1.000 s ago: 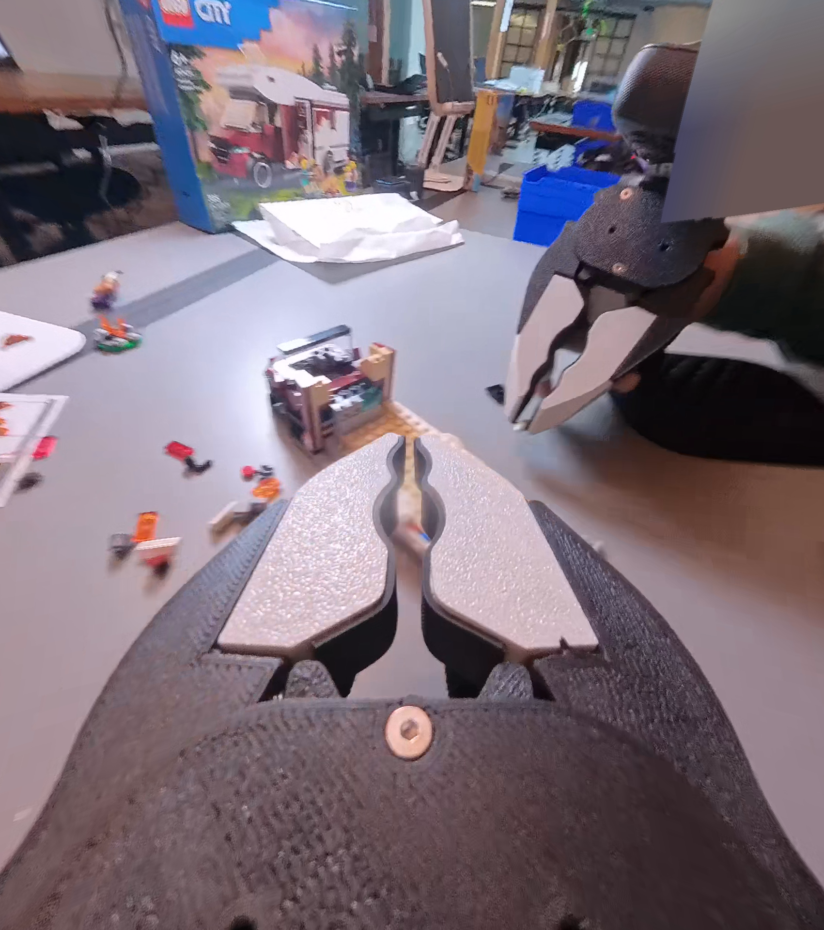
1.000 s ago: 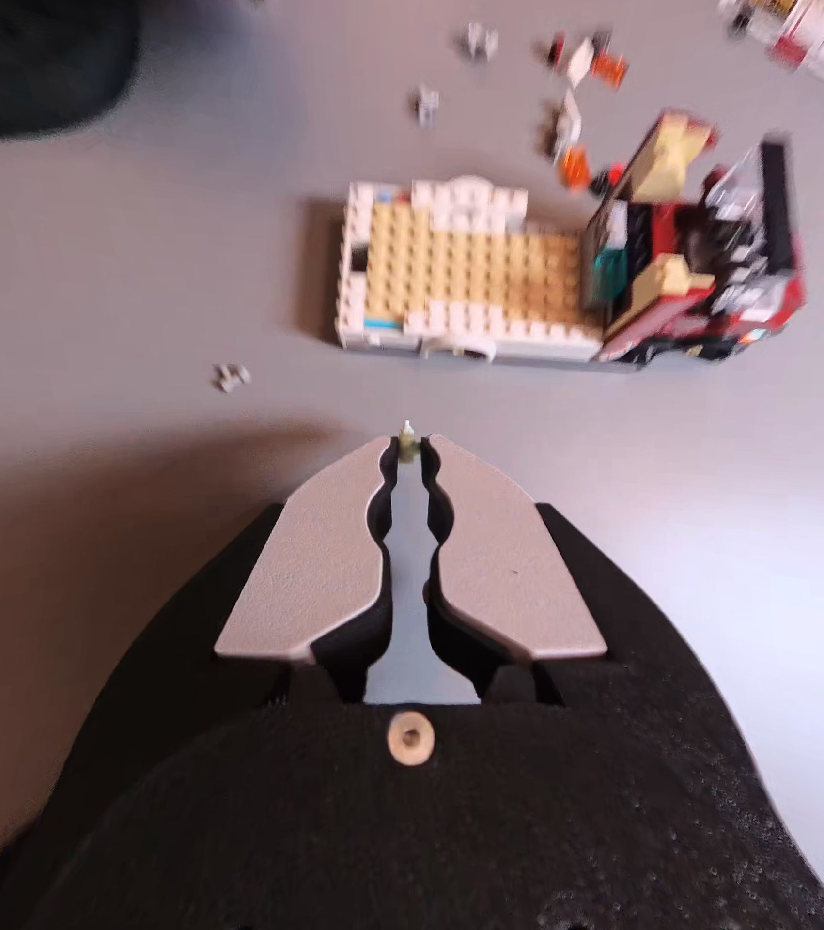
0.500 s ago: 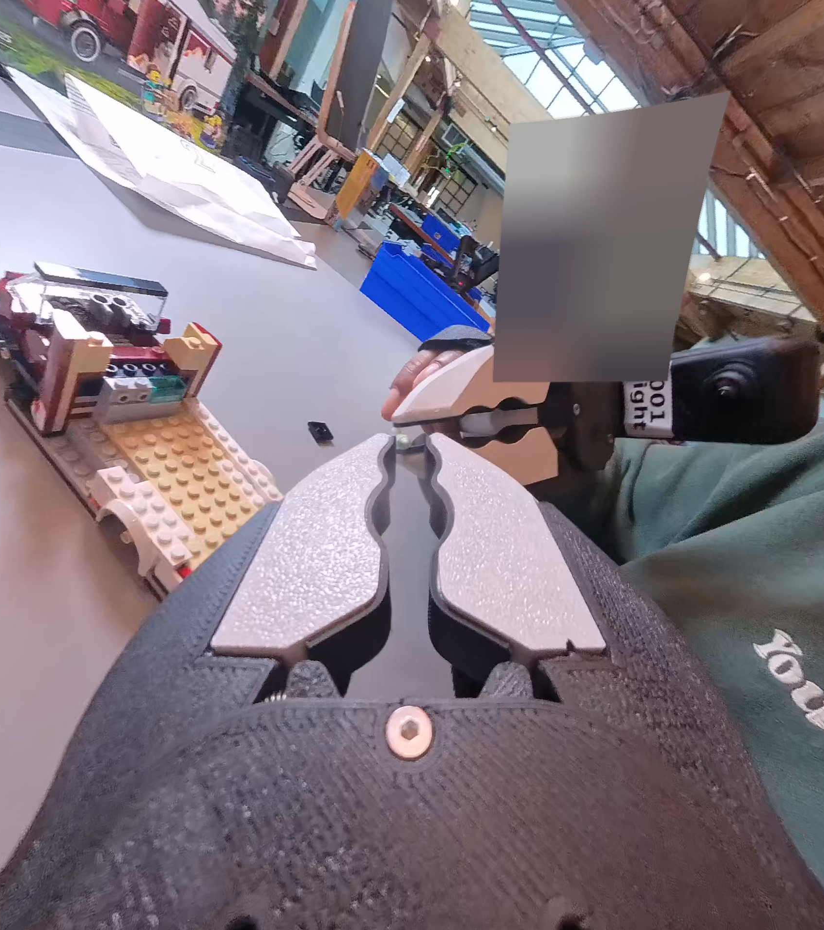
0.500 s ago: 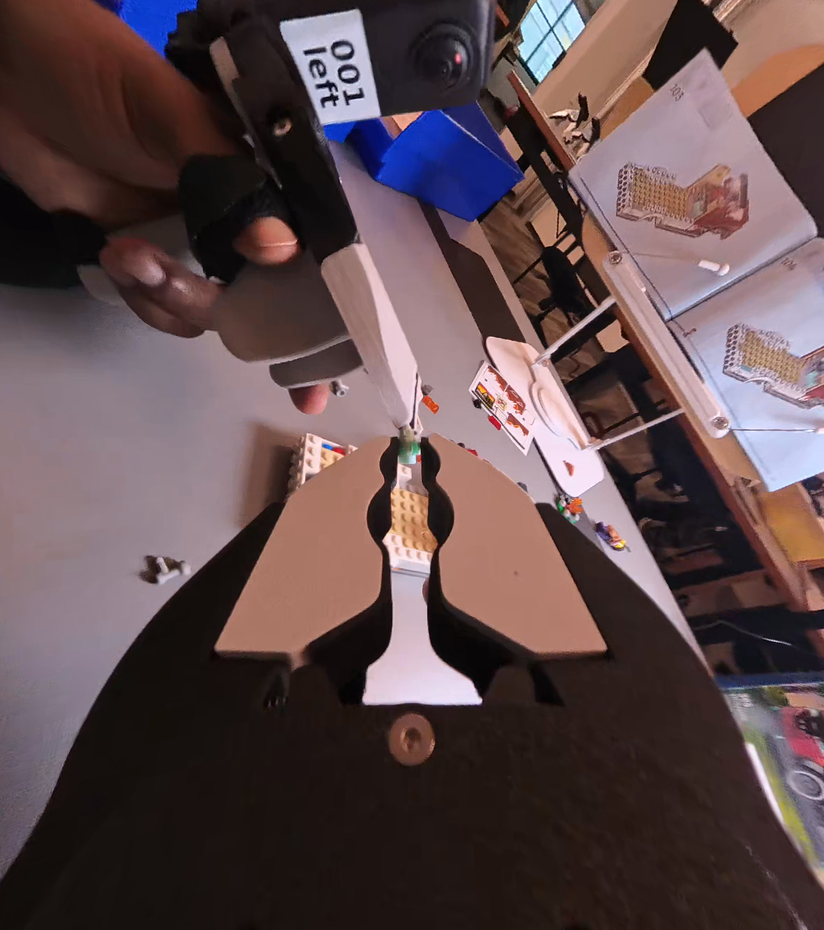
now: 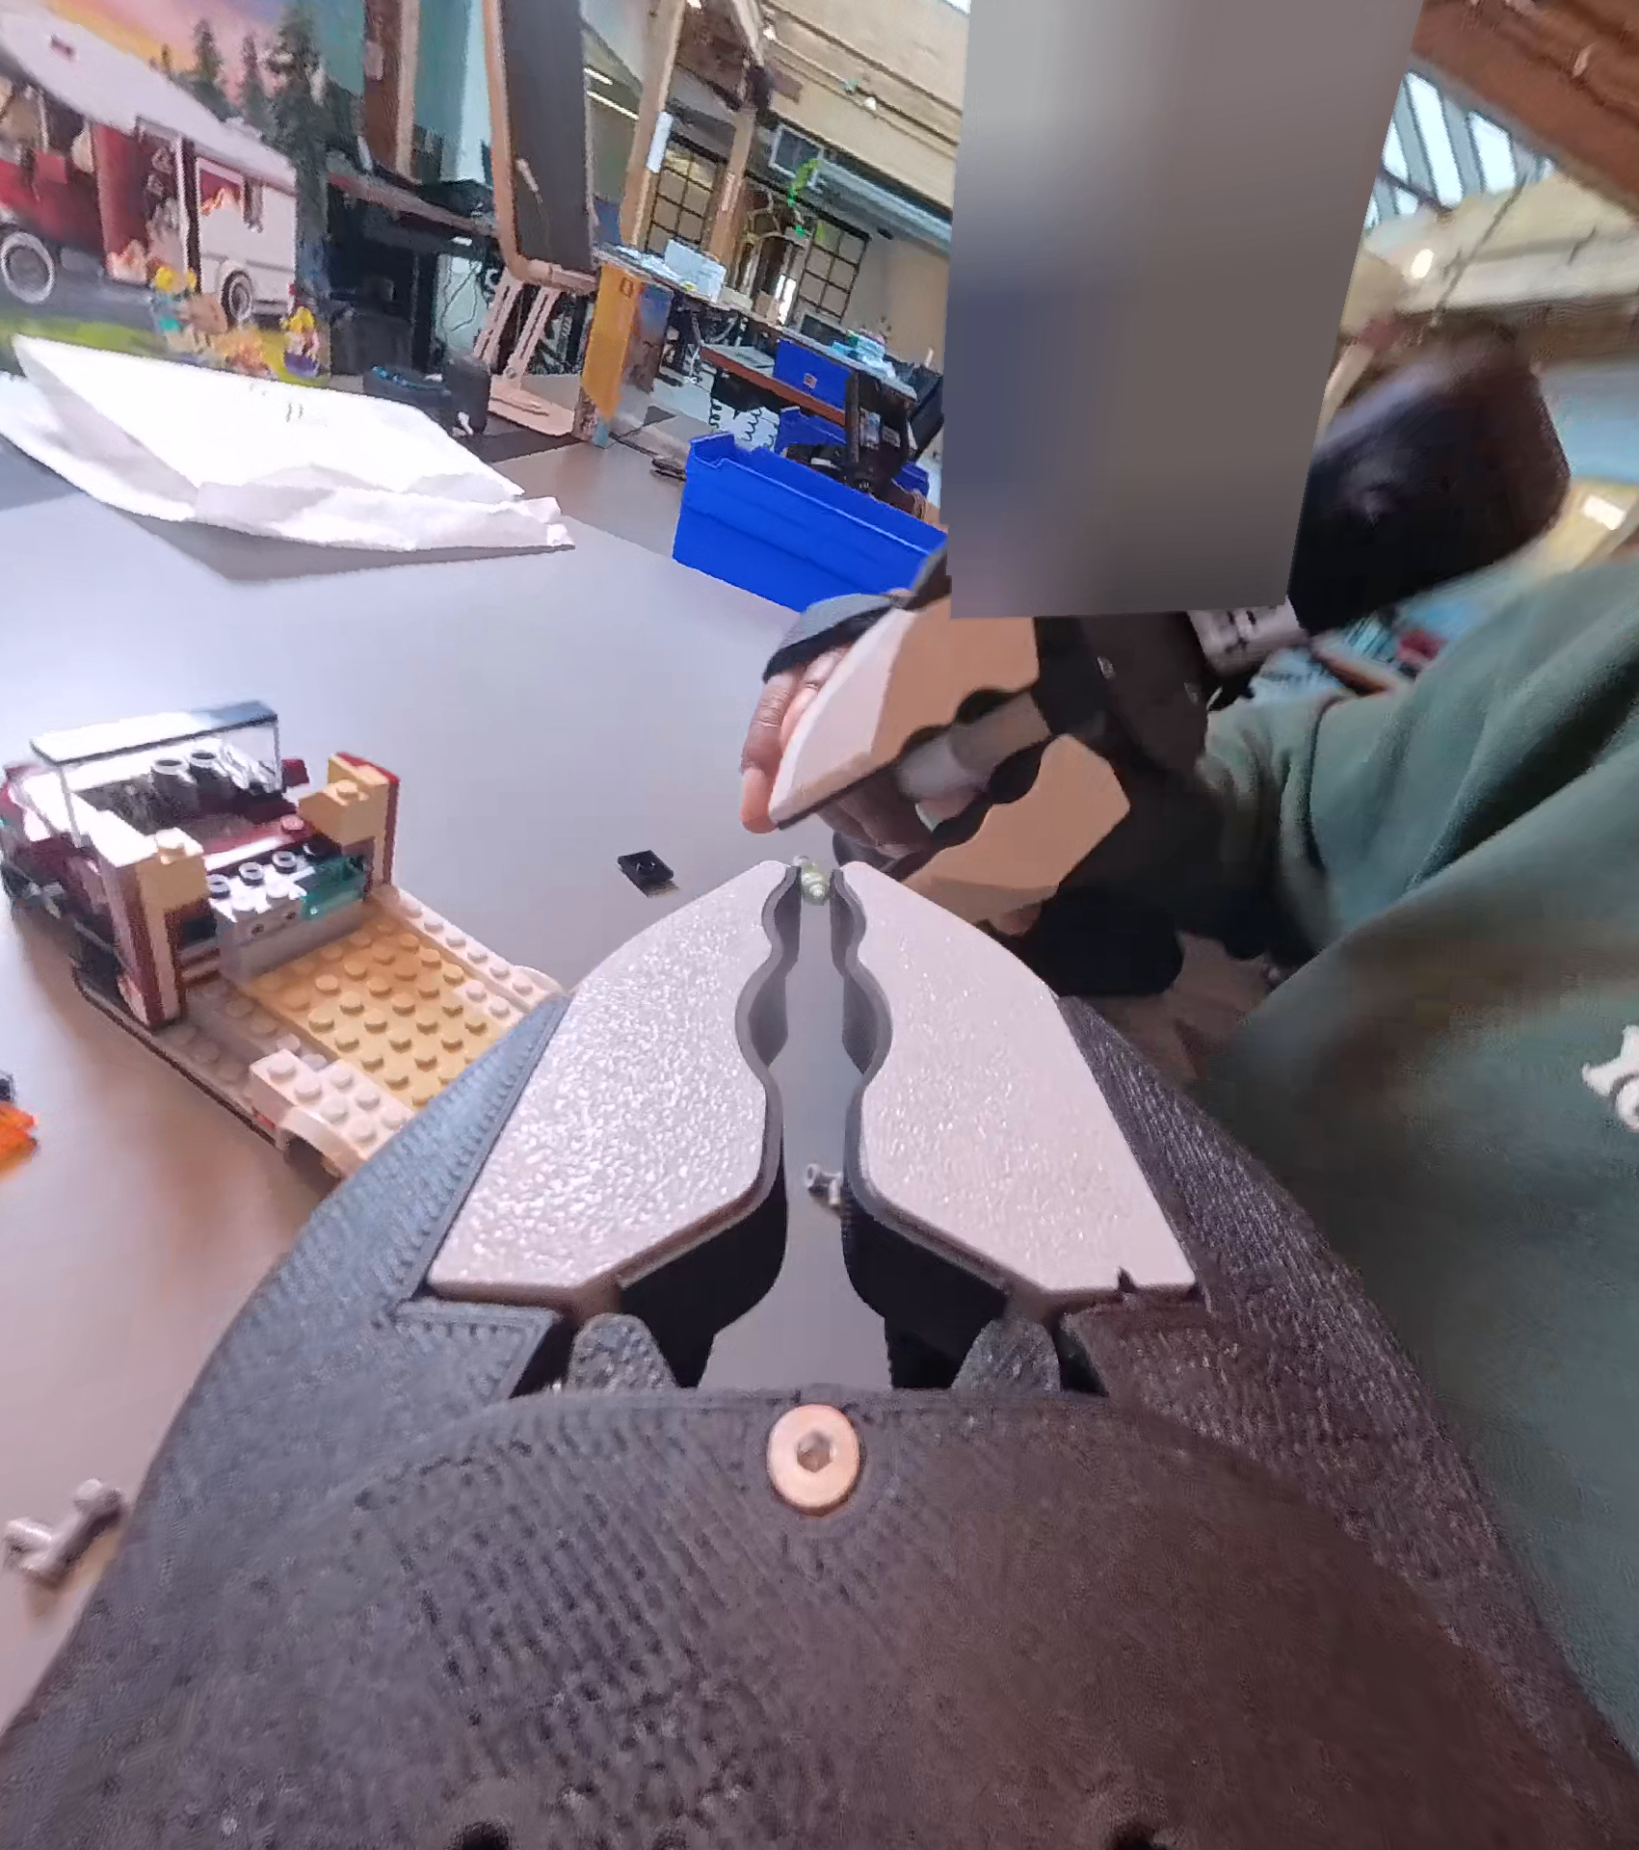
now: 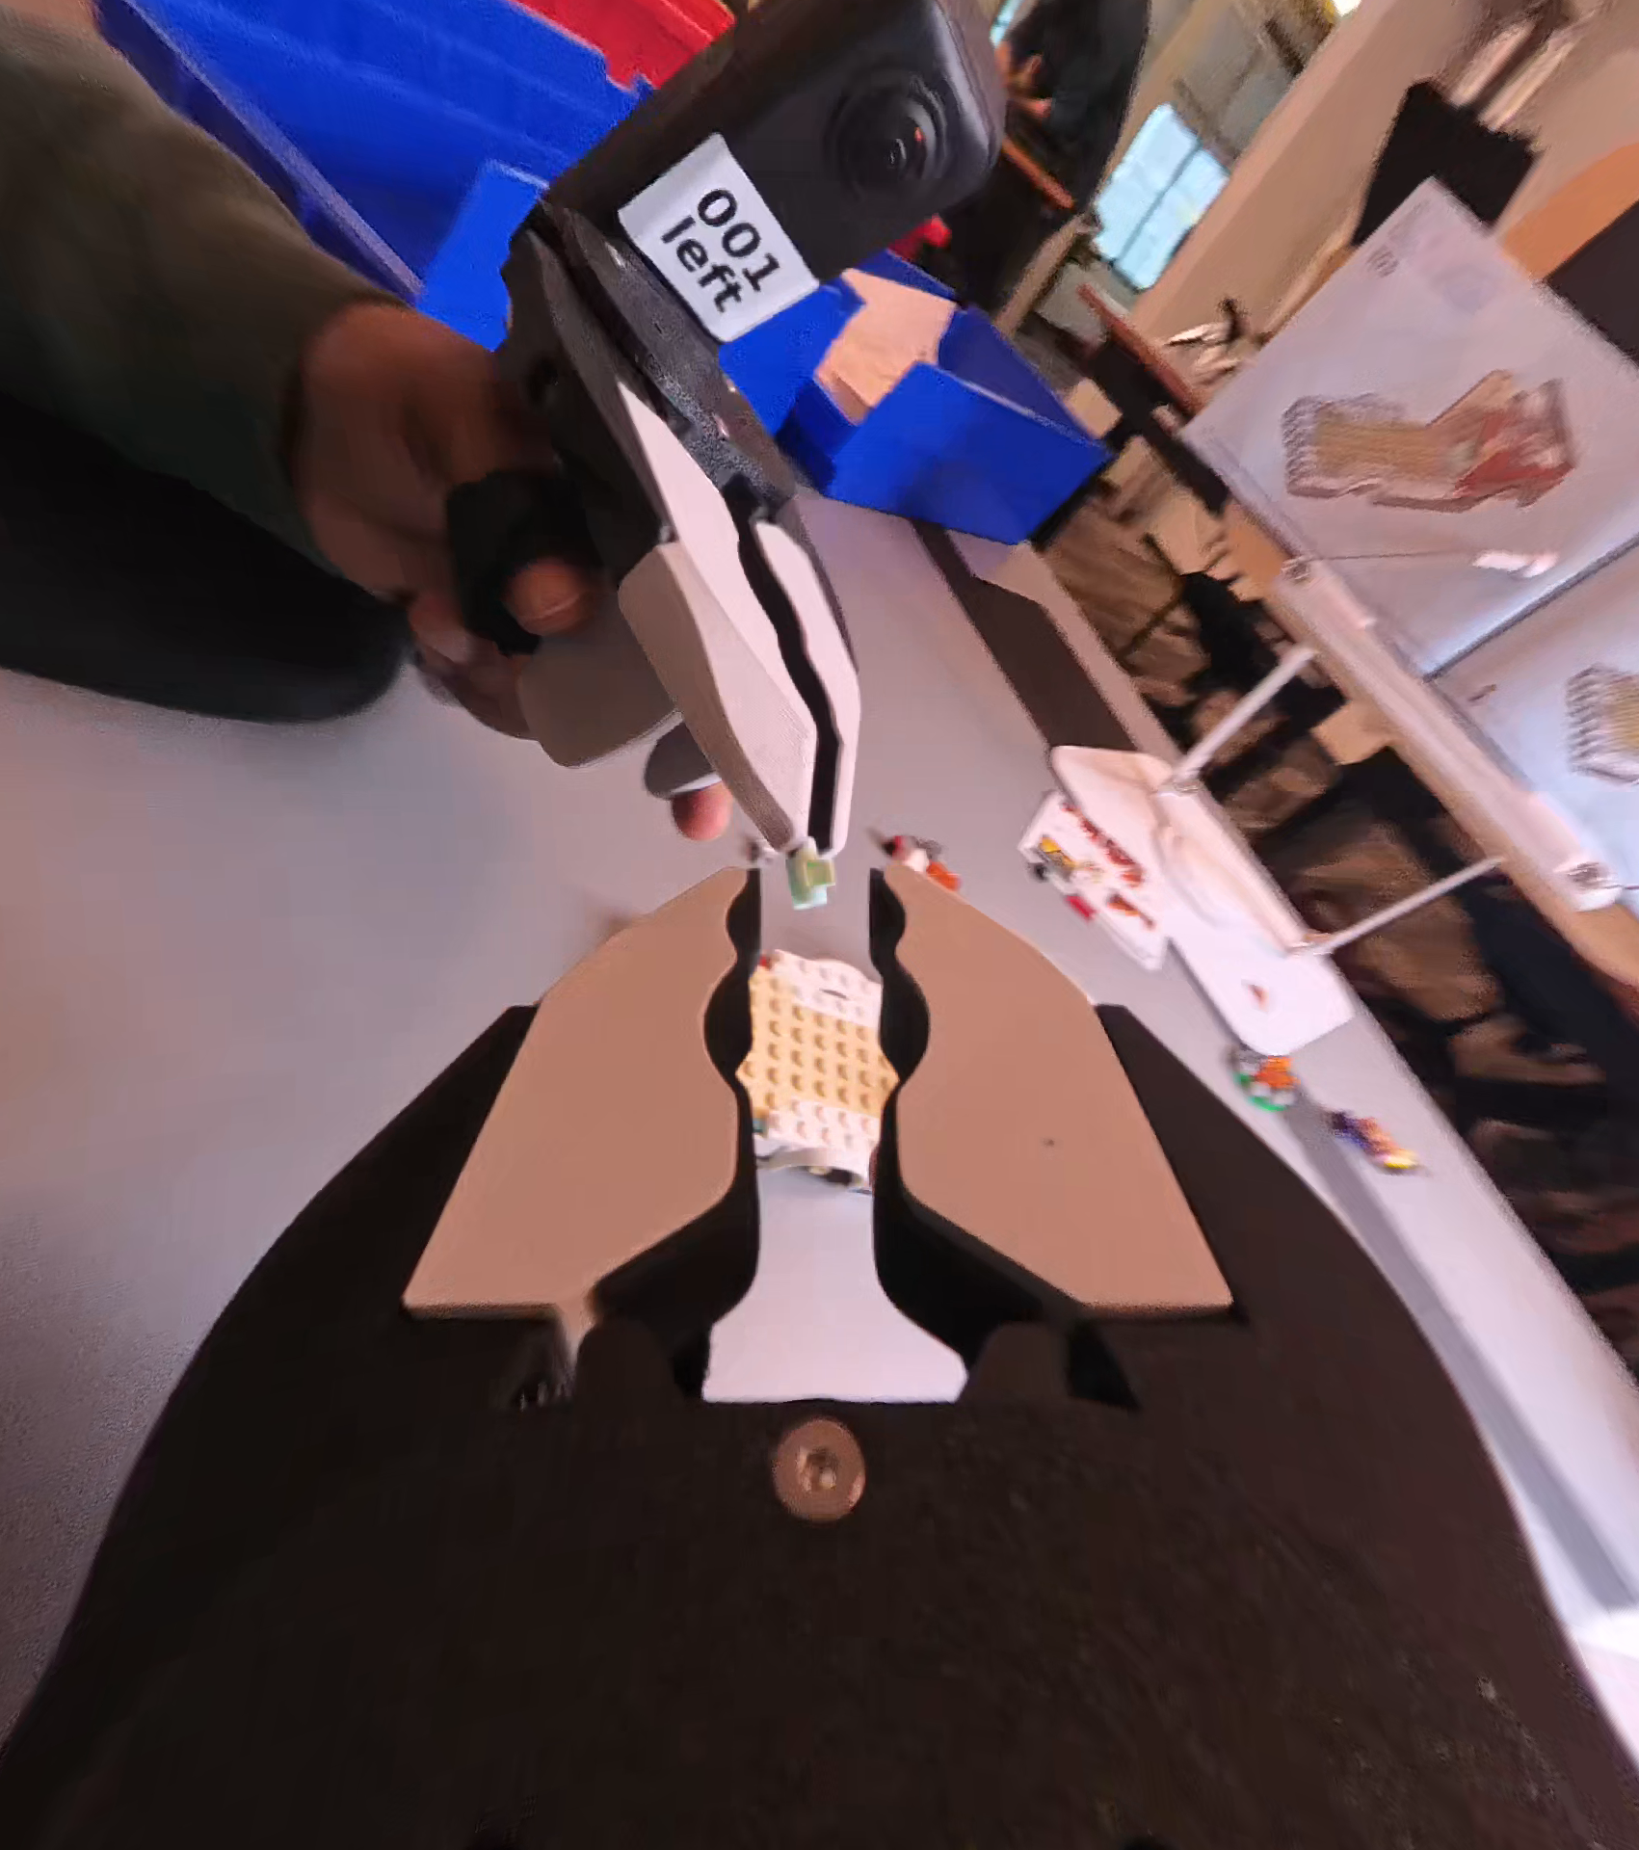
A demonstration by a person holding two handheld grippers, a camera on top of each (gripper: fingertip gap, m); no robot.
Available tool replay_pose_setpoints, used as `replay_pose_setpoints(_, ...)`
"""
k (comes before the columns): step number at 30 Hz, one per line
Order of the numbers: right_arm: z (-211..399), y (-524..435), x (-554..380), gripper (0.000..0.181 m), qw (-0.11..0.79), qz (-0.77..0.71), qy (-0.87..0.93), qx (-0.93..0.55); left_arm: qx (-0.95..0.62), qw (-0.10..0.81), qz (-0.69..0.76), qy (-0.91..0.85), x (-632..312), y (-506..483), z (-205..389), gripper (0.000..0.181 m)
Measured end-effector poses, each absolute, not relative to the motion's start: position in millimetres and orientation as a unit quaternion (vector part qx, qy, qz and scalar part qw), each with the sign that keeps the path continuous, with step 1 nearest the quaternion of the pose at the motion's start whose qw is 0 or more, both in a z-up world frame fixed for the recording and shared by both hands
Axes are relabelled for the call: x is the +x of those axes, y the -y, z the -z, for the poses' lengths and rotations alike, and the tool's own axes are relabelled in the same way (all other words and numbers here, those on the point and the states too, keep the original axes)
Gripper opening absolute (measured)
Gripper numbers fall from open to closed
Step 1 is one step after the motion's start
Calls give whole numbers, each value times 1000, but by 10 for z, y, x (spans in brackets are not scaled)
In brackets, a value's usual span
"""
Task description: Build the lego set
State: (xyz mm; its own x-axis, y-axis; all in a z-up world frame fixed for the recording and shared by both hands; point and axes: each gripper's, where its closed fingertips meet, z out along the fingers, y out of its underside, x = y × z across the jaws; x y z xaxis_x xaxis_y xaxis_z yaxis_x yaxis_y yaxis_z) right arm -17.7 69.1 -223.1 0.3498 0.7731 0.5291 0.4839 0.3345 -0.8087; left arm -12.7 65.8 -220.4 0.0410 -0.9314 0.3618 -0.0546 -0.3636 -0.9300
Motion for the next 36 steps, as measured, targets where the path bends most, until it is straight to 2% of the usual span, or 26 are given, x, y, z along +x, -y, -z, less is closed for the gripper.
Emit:
replay_pose_setpoints(5, 2248, -580, -135, 24, 516, -278, 544, -601, -565, 431, 493, -502, -158, -547, 2221, 5)
replay_pose_setpoints(9, 2301, -501, -152, 22, 465, -340, 544, -610, -541, 438, 462, -549, -141, -444, 2271, 5)
replay_pose_setpoints(14, 2402, -413, -206, 7, 439, -363, 554, -607, -527, 441, 441, -577, -128, -379, 2325, 5)
replay_pose_setpoints(20, 2316, -512, -199, 6, 506, -318, 541, -592, -548, 453, 469, -524, -143, -498, 2255, 6)
replay_pose_setpoints(26, 2161, -643, -155, 6, 608, -197, 537, -551, -580, 420, 551, -430, -151, -575, 2119, 12)
replay_pose_setpoints(36, 2125, -632, -204, 7, 667, -23, 575, -473, -599, 383, 594, -377, -129, -582, 2082, 6)
